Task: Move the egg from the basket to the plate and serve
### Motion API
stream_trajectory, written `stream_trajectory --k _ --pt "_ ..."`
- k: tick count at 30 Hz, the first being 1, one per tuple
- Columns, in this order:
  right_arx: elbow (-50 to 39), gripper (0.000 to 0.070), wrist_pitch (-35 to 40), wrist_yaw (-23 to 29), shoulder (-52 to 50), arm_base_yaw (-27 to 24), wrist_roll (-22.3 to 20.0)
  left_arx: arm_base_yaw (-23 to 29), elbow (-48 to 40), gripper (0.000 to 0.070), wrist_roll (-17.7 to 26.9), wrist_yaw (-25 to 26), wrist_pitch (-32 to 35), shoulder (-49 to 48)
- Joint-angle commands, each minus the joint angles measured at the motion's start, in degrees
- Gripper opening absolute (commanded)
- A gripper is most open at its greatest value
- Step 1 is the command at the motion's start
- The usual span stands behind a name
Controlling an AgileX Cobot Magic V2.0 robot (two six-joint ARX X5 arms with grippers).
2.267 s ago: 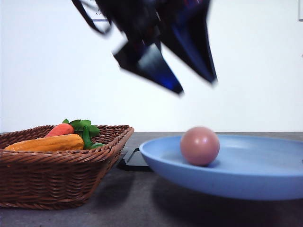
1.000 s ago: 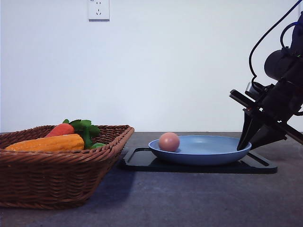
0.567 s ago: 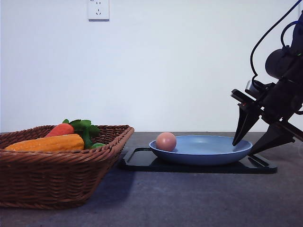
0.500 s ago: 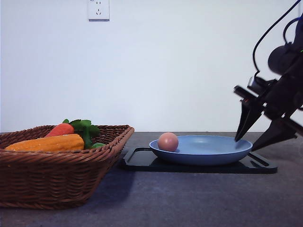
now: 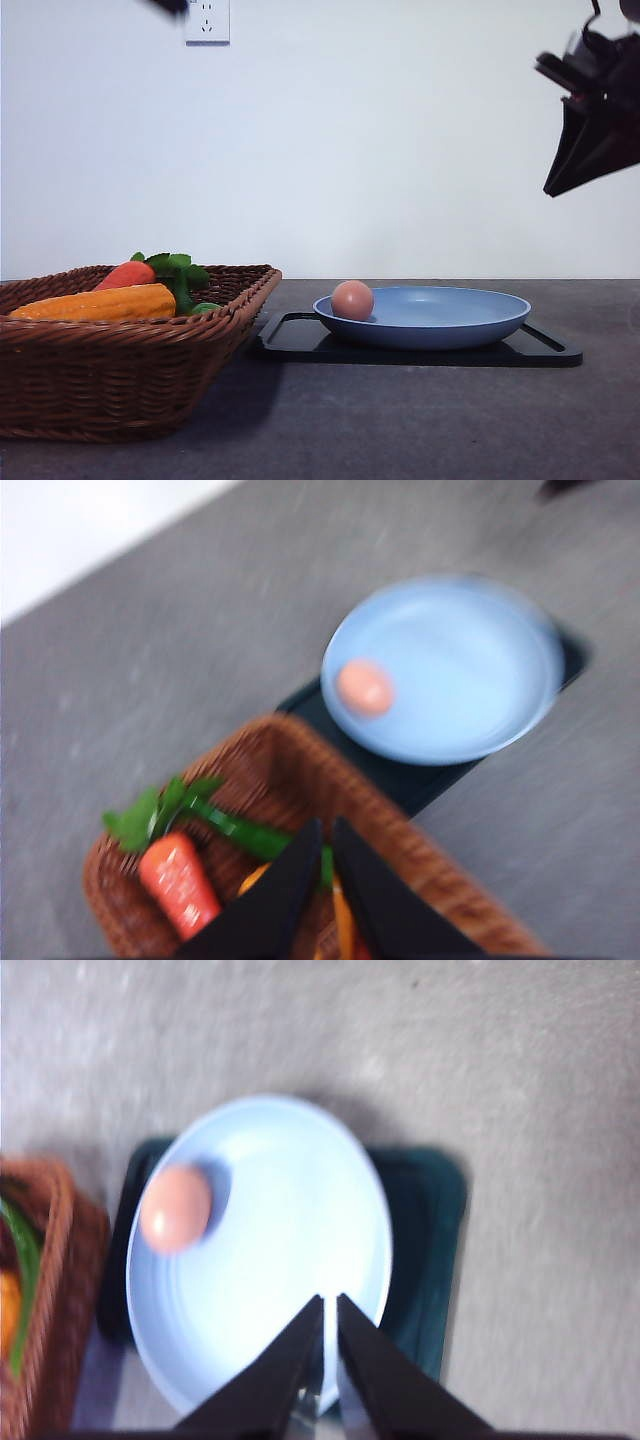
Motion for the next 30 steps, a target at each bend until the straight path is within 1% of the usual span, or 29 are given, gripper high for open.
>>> stream_trajectory --k 1,4,7,11,13,16,18,20,24,27,30 --pt "1.0 0.0000 -2.3 2.3 -0.6 2.8 -2.8 2.3 0.8 0.0000 1.2 -0.3 -0.1 3.1" --pt "0.7 0.0000 -7.2 9.4 -3.1 7.5 -4.1 7.2 0.5 0.0000 0.0 0.1 -1.3 7.6" --pt "-1.4 0.0000 -8.2 17.7 -6.4 12.5 -4.2 11.9 -0.9 0.0000 -2.2 1.9 -1.2 9.6" --pt "-6.2 0.0000 -5.9 26.8 -11.0 19.5 -4.2 16.3 -5.8 0.0000 -4.3 4.7 3.2 8.1" --pt "-9.5 0.0000 -3.4 31.0 -13.8 22.5 -4.2 17.6 -9.3 0.0000 -5.6 6.2 5.7 6.0" --pt "-15.7 0.0000 2.0 35.9 -18.7 26.1 -4.2 18.1 -15.4 0.0000 -8.0 6.6 9.2 1.0" --pt "-20.2 0.0000 6.3 37.0 -22.2 28.1 -4.2 18.0 -19.7 0.0000 -10.1 7.1 11.9 -3.3" --pt "-24.6 0.0000 10.5 36.9 -25.8 29.6 -4.2 17.6 -24.0 0.0000 -12.2 8.6 15.0 -8.3" --pt "-33.2 0.0000 18.9 36.9 -32.7 31.2 -4.2 15.8 -31.9 0.0000 -15.8 10.6 21.0 -19.4" --pt "-39.4 0.0000 26.6 36.9 -37.6 32.0 -3.7 14.0 -36.0 0.0000 -17.0 10.6 23.2 -27.5" --pt "-43.5 0.0000 32.7 36.9 -41.0 32.3 -1.6 13.0 -38.0 0.0000 -17.4 10.6 24.4 -33.7"
